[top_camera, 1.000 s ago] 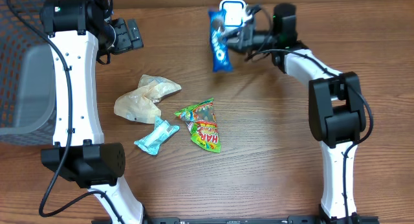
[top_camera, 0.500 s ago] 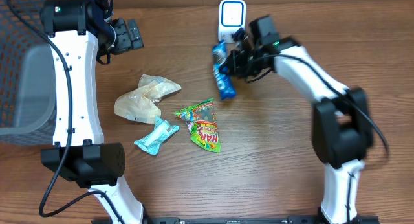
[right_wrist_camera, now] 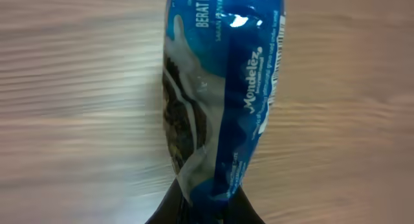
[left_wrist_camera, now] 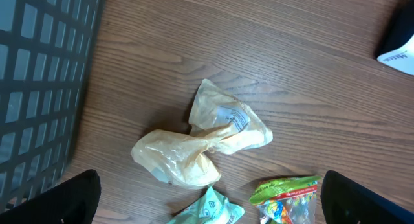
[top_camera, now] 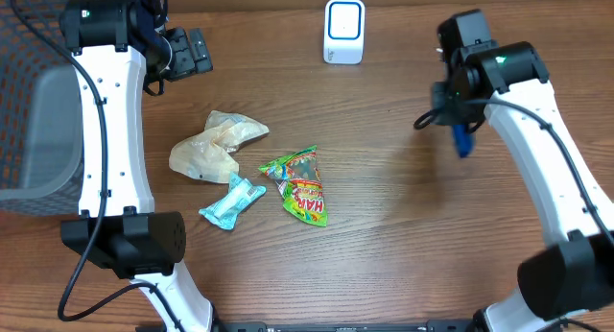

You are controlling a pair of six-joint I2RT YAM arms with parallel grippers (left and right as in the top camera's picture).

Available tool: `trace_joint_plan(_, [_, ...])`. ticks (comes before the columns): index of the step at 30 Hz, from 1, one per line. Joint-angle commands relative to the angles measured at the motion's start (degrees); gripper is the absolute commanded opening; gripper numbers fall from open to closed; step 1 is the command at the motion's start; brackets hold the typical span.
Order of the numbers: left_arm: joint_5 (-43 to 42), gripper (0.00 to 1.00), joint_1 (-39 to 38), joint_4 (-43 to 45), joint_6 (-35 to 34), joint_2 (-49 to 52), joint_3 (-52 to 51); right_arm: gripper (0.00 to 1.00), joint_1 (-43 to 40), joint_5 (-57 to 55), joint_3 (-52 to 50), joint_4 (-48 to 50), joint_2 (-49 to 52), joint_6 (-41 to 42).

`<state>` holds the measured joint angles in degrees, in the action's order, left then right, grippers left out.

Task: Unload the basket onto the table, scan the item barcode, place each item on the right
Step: 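Move the blue wrapper right and set it down at the table's right edge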

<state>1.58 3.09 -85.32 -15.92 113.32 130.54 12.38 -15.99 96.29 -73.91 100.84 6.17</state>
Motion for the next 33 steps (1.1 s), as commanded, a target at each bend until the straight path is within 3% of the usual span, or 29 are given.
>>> trace_joint_plan(1, [0.31,1.0,-0.11,0.11,0.52,-0.17,-0.33,0.04,-5.03,-8.37,-4.96,3.76,1.92,-1.99])
trace_joint_plan(11, [0.31,1.0,-0.11,0.11,0.5,-0.17,-0.33,0.04,-16.02,-2.29,-19.61,20.57,2.19,-9.92])
trace_joint_plan(23, [0.31,1.0,-0.11,0.11,0.5,-0.17,-0.33,0.04,-21.05,1.31,-23.61,28.15,2.19,-14.16])
trace_joint_plan(24, [0.33,1.0,-0.11,0.11,0.5,-0.17,-0.33,0.09,-21.05,1.31,-23.61,28.24,2.19,-14.14])
trace_joint_plan(26, [0.31,1.0,-0.11,0.11,0.52,-0.17,-0.33,0.44,-21.03,1.31,-23.61,28.55,2.19,-14.1])
trace_joint_plan(28, [0.33,1.0,-0.11,0.11,0.52,-0.17,-0.33,0.66,-21.03,1.36,-23.58,28.89,2.19,-13.57])
trace_joint_plan(33, [0.33,1.0,-0.11,0.11,0.52,-0.17,-0.33,0.79,-21.03,7.15,-21.33,27.58,2.14,-13.42])
